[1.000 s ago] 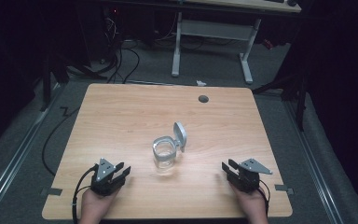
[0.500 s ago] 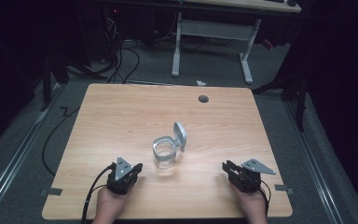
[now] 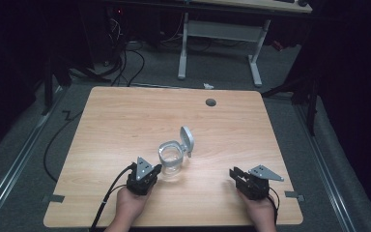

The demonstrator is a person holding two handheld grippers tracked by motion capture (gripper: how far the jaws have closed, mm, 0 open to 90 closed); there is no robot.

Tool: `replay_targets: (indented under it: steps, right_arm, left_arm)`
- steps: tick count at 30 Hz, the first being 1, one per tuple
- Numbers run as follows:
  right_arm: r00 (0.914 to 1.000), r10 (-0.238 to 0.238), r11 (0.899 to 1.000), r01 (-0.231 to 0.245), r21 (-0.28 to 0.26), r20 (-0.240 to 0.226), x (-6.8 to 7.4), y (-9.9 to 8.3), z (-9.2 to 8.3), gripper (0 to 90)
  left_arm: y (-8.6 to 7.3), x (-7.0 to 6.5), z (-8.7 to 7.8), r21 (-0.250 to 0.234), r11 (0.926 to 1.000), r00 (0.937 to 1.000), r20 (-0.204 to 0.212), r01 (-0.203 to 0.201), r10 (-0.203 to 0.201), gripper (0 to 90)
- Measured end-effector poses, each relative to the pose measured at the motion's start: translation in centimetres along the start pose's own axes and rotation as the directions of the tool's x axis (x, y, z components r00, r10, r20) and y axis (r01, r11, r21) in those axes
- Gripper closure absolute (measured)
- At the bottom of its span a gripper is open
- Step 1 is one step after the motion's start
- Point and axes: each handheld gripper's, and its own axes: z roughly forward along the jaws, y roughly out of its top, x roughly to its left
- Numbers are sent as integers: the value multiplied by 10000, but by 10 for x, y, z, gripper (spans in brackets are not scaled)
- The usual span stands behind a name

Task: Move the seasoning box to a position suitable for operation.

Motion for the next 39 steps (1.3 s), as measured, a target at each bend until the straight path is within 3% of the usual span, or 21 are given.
replay_targets:
  steps: [4,7,10,12,13,14,16,22,27,30,39]
  right_arm:
    - [10000,-26,10000,26,29,-42,0,0,1,738]
    - [10000,-54,10000,54,66,-39,1,-1,2,737]
    - [10000,-55,10000,56,71,-46,0,-1,1,737]
    - [10000,-28,10000,29,83,-62,0,-1,1,738]
    - [10000,11,10000,-11,90,-47,0,-1,0,738]
    - [10000,11,10000,-11,90,-47,0,-1,0,738]
    - [10000,14,9999,-14,100,-47,-2,-2,0,740]
    - [9999,-46,9999,47,149,-94,0,-2,2,744]
    - [9999,-94,9996,96,250,-102,2,-3,5,744]
    - [9999,-79,9995,81,292,-81,1,-4,6,744]
    - [9999,-94,9994,97,322,-109,2,-4,6,744]
  left_arm:
    - [-2,-10,2,118,9999,9996,295,-54,50,900]
    - [-9,-25,9,339,9992,9976,661,-213,190,900]
    - [-11,-29,10,336,9992,9972,733,-205,180,900]
    - [-11,-24,8,308,9993,9977,654,-223,203,900]
    - [-8,-13,7,260,9996,9994,338,-117,109,900]
    - [-8,-13,7,260,9996,9994,338,-117,109,900]
    - [-3,1,8,130,9999,10000,-26,-36,36,900]
    - [14,26,30,-190,9997,9984,-547,150,-160,900]
    - [20,25,47,-252,9989,9987,-324,391,-400,900]
    - [20,24,48,-237,9988,9988,-213,426,-431,900]
    - [15,14,38,-120,9991,9992,75,398,-397,900]
